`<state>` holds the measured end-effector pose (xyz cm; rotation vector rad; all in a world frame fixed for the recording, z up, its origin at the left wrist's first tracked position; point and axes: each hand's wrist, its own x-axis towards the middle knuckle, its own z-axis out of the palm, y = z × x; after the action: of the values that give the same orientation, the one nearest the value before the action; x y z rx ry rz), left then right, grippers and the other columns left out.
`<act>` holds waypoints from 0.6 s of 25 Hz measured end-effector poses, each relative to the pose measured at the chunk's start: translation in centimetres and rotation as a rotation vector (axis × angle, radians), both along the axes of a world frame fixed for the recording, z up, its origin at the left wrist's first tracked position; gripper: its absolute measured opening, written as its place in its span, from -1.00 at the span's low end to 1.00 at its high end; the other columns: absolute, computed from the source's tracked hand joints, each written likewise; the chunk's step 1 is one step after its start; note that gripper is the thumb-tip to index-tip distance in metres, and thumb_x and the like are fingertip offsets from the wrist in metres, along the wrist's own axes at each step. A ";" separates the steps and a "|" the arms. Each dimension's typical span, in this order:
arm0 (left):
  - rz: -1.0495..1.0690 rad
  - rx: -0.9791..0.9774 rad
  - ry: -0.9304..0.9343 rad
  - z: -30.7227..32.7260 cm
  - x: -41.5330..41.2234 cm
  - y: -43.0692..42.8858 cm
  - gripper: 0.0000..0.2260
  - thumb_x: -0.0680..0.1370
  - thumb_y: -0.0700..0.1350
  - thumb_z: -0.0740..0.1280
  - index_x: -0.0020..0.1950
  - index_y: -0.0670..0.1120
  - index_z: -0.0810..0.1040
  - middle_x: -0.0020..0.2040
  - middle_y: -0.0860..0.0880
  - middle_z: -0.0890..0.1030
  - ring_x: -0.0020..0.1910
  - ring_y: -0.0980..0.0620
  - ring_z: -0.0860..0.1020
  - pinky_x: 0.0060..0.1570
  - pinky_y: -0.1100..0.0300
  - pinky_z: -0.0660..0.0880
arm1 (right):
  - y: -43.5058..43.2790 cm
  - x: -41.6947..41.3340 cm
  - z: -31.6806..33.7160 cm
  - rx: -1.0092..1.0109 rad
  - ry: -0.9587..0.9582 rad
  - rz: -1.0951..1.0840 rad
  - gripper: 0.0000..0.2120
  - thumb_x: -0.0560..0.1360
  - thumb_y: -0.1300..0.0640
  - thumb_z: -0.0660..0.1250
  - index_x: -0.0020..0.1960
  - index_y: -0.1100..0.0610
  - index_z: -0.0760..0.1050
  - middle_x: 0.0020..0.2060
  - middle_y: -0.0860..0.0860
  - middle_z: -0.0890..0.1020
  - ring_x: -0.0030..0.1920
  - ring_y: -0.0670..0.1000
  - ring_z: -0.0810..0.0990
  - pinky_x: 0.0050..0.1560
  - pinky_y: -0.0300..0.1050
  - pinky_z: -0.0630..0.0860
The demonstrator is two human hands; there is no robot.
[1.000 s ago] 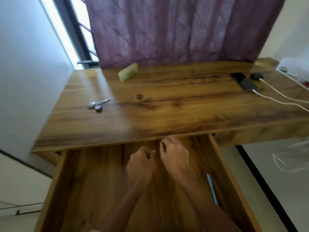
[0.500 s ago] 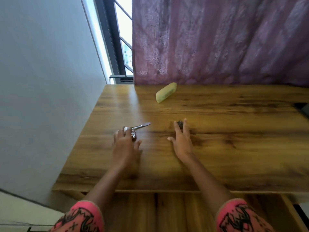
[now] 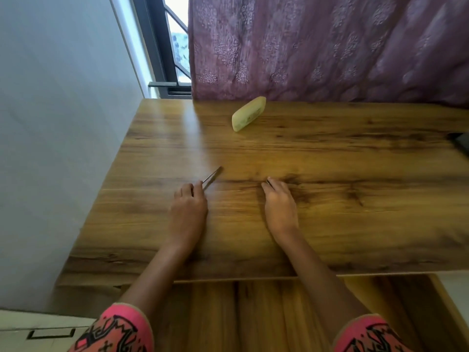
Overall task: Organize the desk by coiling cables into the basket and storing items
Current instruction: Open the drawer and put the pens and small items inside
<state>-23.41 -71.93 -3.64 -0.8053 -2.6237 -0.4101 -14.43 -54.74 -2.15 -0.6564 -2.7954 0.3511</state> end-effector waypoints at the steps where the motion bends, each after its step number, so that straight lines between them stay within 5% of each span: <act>1: -0.008 -0.025 0.003 0.2 0.6 0.0 -0.76 0.43 -0.28 0.39 0.07 -0.29 0.52 -0.17 -0.27 0.56 -0.26 -0.24 0.55 -0.49 0.03 0.50 | -0.3 0.8 -0.2 -0.026 0.013 0.006 -0.57 0.55 0.41 0.10 0.40 0.24 0.29 0.43 0.15 0.30 0.46 0.10 0.19 0.43 -0.12 0.13; 5: -0.048 0.195 -0.213 1.5 5.5 -0.4 -0.73 0.53 -0.24 0.28 0.19 -0.31 0.47 -0.04 -0.27 0.56 -0.11 -0.21 0.54 -0.25 -0.01 0.50 | -2.4 5.1 -0.4 -0.257 0.131 0.002 -0.60 0.52 0.44 0.10 0.31 0.26 0.43 0.36 0.13 0.42 0.39 0.07 0.34 0.39 -0.18 0.21; 8: 0.012 0.554 -0.503 2.5 11.2 -1.0 -0.78 0.61 -0.20 0.15 0.17 -0.21 0.51 -0.09 -0.08 0.54 -0.23 0.13 0.47 -0.22 0.42 0.40 | -4.6 10.3 -0.5 -0.383 0.328 -0.046 -0.75 0.51 0.41 0.22 0.12 0.26 0.54 0.16 0.11 0.58 0.18 -0.03 0.52 0.23 -0.29 0.38; 12: 0.212 0.861 -0.916 2.8 19.7 -1.6 -0.81 0.60 -0.16 0.18 0.05 -0.16 0.57 -0.17 -0.03 0.57 -0.26 0.11 0.50 -0.40 0.41 0.46 | -8.4 19.4 -1.1 -0.454 0.461 -0.111 -0.85 0.48 0.26 0.34 0.05 0.18 0.52 -0.04 -0.07 0.60 -0.02 -0.20 0.54 -0.04 -0.56 0.38; 15: 0.197 0.985 -1.138 2.5 25.1 -1.8 -0.79 0.60 -0.15 0.17 0.12 -0.15 0.56 -0.08 -0.08 0.60 -0.12 0.04 0.56 -0.27 0.30 0.51 | -9.6 25.0 -2.5 -0.476 0.358 -0.149 -0.84 0.49 0.22 0.35 0.06 0.14 0.54 -0.06 -0.08 0.60 -0.06 -0.23 0.52 -0.08 -0.55 0.36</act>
<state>1.69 -73.70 -1.15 0.1182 -2.6522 -2.3691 10.57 -64.36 -4.62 -0.8000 -2.3149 1.0113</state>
